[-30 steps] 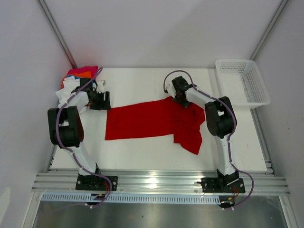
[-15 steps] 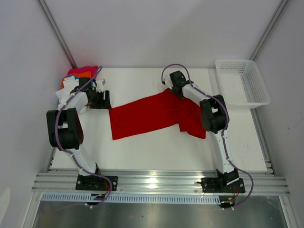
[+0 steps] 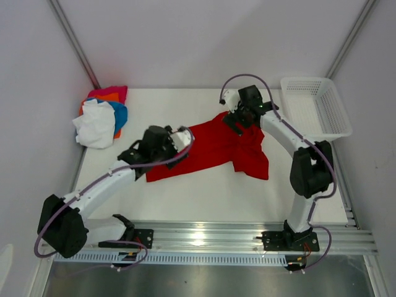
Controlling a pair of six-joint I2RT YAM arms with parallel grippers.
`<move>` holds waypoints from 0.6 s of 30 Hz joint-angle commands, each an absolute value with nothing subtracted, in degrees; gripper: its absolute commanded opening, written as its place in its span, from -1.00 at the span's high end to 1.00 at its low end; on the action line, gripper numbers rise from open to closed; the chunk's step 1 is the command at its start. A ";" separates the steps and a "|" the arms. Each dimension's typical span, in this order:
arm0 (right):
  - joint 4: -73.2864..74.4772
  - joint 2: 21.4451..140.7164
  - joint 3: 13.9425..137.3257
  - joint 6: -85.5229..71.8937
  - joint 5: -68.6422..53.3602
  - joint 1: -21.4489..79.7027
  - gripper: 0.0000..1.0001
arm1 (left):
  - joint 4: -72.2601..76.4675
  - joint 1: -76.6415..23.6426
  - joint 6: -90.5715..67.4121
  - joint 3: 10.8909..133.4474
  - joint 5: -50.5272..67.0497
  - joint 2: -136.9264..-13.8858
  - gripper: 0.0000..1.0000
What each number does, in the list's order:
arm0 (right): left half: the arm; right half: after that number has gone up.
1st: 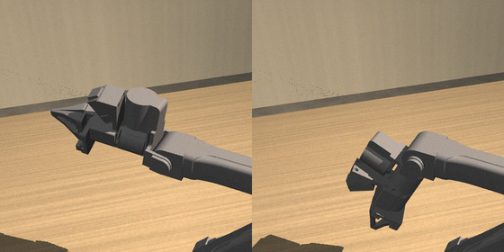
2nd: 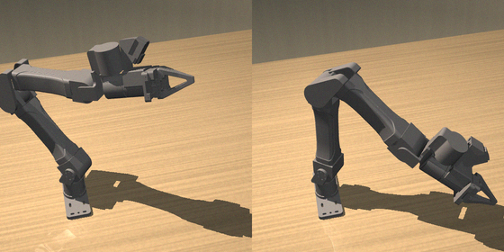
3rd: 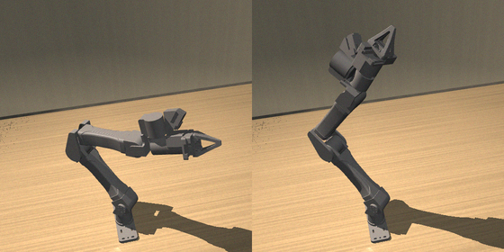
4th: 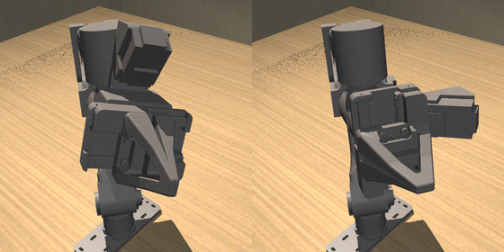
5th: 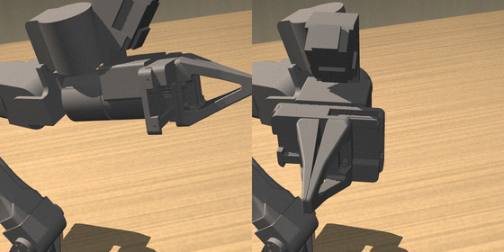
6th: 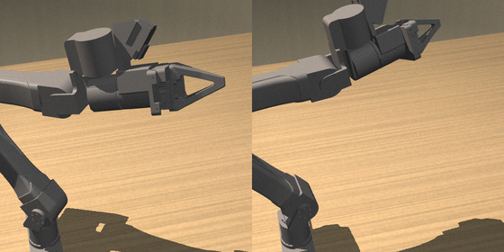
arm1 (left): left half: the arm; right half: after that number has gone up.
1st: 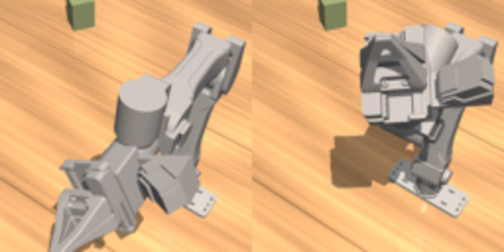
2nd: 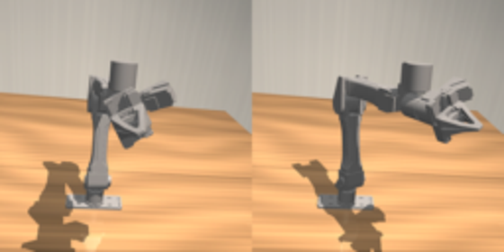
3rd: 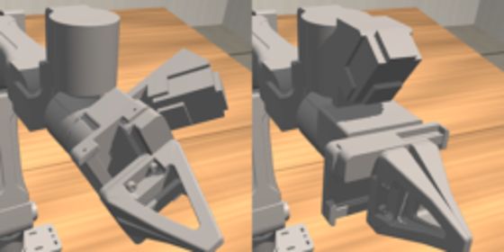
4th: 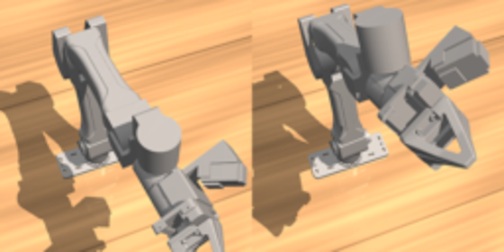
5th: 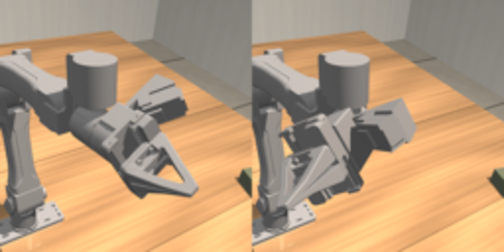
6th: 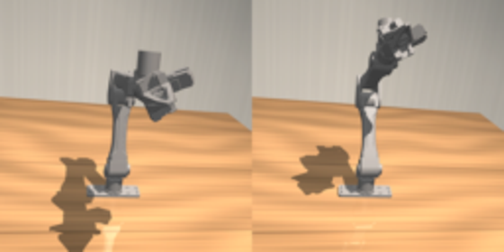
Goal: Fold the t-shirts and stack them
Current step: Fold the tshirt
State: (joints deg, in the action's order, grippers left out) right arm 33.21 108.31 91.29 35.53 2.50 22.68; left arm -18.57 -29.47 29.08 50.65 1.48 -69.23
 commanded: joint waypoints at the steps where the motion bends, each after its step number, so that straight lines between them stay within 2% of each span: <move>1: 35.24 101.78 88.60 34.45 -0.88 22.33 -0.98 | -18.46 -36.89 39.19 42.46 -14.13 -71.45 -0.72; 4: 34.80 100.46 86.75 34.02 -0.26 21.10 -0.99 | -16.09 -40.86 42.97 36.75 -19.67 -72.33 -0.72; 9: 34.89 99.76 85.26 33.66 -0.70 17.85 -0.99 | -10.11 -41.22 50.80 27.96 -25.31 -70.14 -0.72; 15: 35.24 99.93 84.81 33.49 -1.67 15.47 -0.99 | -26.33 -41.13 44.04 31.72 -20.40 -65.57 -0.71; 18: 35.07 100.37 84.99 33.22 -2.11 15.12 -0.99 | -28.57 -40.96 41.84 34.45 -19.60 -68.62 -0.71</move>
State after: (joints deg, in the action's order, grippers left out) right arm 35.40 100.01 84.55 34.22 -0.58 15.18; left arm -24.14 -41.08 44.45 30.94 -20.60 -67.42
